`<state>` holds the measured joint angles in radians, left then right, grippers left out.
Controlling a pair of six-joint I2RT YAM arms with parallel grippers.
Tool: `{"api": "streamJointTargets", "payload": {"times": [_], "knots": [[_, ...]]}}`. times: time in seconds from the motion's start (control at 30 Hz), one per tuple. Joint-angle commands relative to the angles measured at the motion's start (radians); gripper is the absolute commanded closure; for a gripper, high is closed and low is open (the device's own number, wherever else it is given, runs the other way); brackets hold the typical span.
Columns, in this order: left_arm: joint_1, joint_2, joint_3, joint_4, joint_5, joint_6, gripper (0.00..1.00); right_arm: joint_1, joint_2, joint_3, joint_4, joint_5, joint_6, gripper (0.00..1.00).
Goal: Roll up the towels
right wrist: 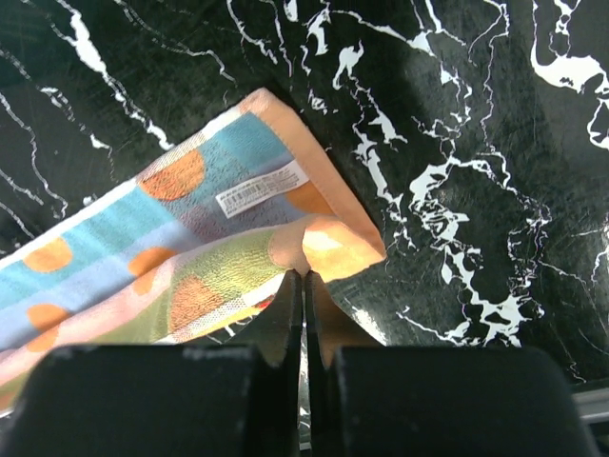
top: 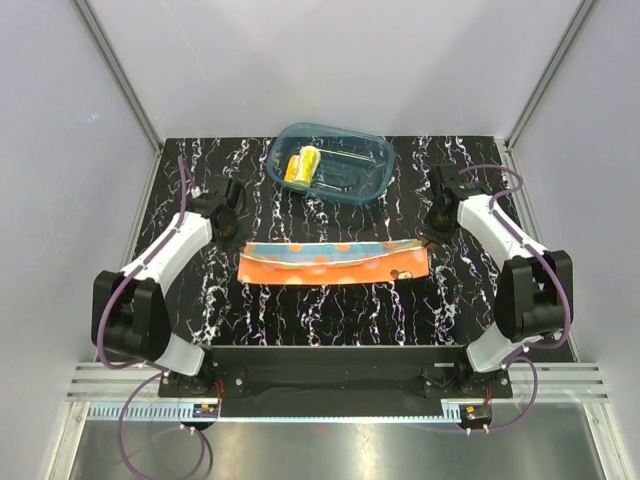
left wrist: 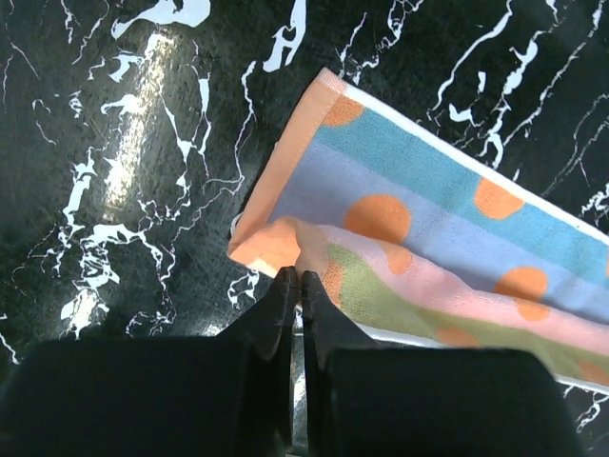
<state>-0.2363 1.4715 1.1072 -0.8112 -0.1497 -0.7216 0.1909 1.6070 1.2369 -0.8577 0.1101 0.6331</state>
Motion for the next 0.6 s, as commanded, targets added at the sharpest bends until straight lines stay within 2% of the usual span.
{"api": "streamJointTargets", "payload": {"times": [0.0, 0.47, 0.57], "knots": [[0.012, 0.033, 0.057, 0.041, -0.022, 0.025, 1.0, -0.019, 0.028, 0.042, 0.031, -0.01, -0.018, 1.0], [0.054, 0.243, 0.152, 0.05, -0.022, 0.053, 1.0, -0.047, 0.229, 0.165, 0.037, -0.064, -0.036, 1.0], [0.058, 0.279, 0.181, 0.056, -0.01, 0.063, 0.91, -0.057, 0.272, 0.197, 0.023, -0.049, -0.023, 0.95]]}}
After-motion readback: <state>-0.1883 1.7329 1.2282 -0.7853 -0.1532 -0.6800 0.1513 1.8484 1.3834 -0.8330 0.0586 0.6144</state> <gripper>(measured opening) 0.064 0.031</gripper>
